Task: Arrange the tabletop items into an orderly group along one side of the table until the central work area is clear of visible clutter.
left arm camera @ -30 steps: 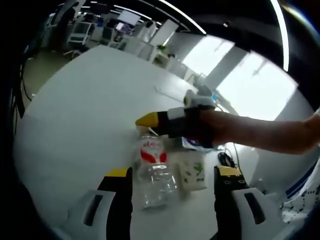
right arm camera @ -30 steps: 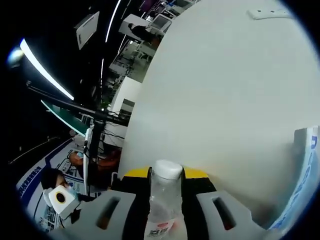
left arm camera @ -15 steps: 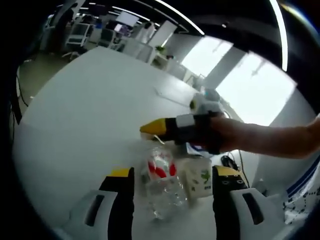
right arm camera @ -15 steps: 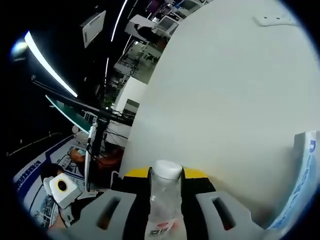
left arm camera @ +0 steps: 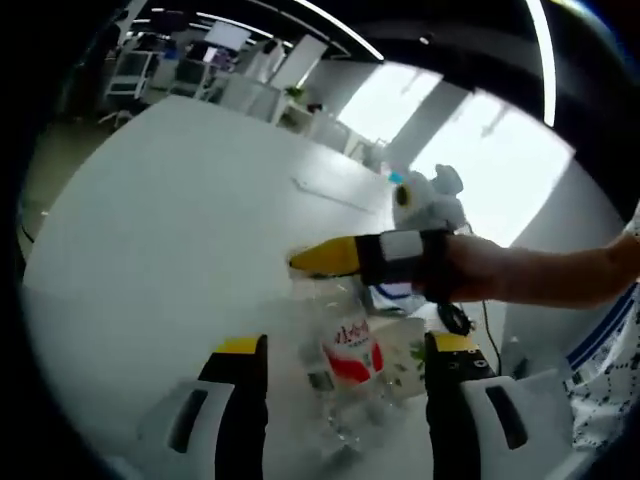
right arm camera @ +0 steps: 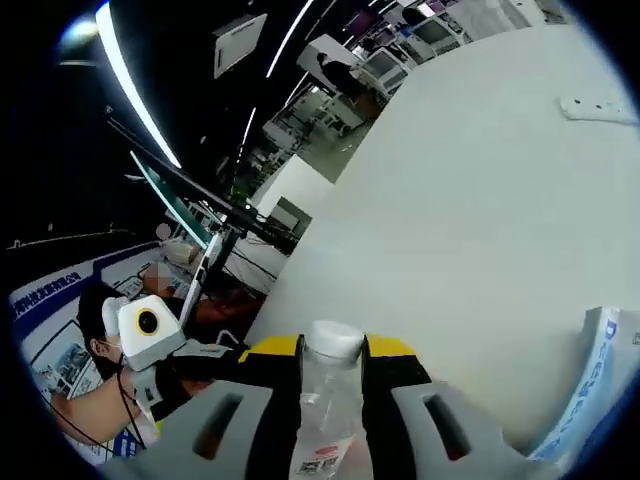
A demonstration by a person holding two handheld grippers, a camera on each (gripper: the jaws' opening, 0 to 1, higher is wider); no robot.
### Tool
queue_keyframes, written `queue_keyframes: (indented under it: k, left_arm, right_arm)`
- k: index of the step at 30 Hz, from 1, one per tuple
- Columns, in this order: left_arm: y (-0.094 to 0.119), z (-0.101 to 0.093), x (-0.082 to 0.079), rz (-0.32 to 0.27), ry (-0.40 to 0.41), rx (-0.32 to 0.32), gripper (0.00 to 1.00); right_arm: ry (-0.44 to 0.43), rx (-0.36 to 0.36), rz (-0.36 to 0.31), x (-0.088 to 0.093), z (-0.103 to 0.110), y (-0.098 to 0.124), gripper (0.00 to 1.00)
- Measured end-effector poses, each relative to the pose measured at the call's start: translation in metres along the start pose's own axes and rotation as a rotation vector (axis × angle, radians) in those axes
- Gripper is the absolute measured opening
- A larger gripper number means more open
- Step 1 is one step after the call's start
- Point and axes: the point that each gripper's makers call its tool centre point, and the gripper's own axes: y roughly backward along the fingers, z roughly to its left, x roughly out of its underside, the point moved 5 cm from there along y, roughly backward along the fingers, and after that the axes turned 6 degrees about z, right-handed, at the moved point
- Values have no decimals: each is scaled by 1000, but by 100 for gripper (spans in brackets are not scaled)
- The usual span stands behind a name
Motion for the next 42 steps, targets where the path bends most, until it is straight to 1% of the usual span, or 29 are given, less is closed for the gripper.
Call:
queue_keyframes:
  k: [1,2,3,5,7,8,9,10,11,12,13,14,15,16,17,18,21,22,23,25,26,27,31,35,42]
  left_arm:
    - [-2,0,1,10,5,12,60]
    - [-5,0,3,35,2,25,61]
    - [-8,0,3,44,-18,39,61]
    - [-12,4,3,57,-12,58,60]
    - [-14,6,3,65,-5,88,60]
    - [-15,7,3,71,3,108,59]
    - [-16,5,4,77,0,147,58]
    - [-16,4,4,90,20,178,57]
    - [-17,8,4,101,23,165,56]
    - [-19,6,5,116,-9,182,57]
    - [-19,5,6,123,-20,195,57]
    - [-20,3,9,157,-8,219,55]
    - [-22,5,11,176,8,207,54]
    - [-25,4,10,171,-6,210,54]
    - [-26,3,13,183,-17,227,54]
    - [-27,5,14,187,-9,225,54]
    - [-29,7,17,184,12,243,50]
    - [-30,6,18,187,7,245,48]
    - [-29,4,17,178,6,262,47]
    - [-29,3,17,169,-13,272,43]
    - [-29,1,17,164,-21,290,42]
    - [-29,2,17,164,-29,276,42]
    - [-27,1,17,139,-33,286,40]
    - [-26,1,13,115,-47,280,39]
    - [-26,2,4,106,-65,264,38]
  right_arm:
    - [13,-1,-3,0,2,0,19]
    - [26,-4,-5,-1,4,0,19]
    - [47,-6,-7,-1,6,1,19]
    - [87,-28,-14,0,15,3,19]
    - [106,-26,-15,0,18,3,19]
    - [118,-26,-15,0,20,4,19]
    - [126,-28,-16,0,21,4,19]
    - [144,-31,-16,0,23,4,19]
    - [157,-32,-15,-1,25,4,19]
    - [170,-33,-16,0,29,5,19]
    - [177,-35,-17,0,30,5,19]
    - [188,-37,-18,0,32,5,19]
    - [204,-38,-18,0,34,5,19]
    - [209,-38,-20,0,34,5,19]
    - [206,-39,-22,0,34,6,19]
    - [207,-37,-23,0,34,6,19]
    - [219,-36,-23,0,35,7,19]
    - [222,-36,-23,0,36,7,19]
    - [228,-33,-21,1,37,8,19]
    - [228,-30,-23,0,36,8,19]
    - [231,-27,-24,0,37,8,19]
    - [231,-30,-25,0,37,8,19]
    - [249,-24,-28,0,41,9,19]
    - [269,-23,-40,-3,45,10,18]
    - [322,-20,-45,-11,53,10,18]
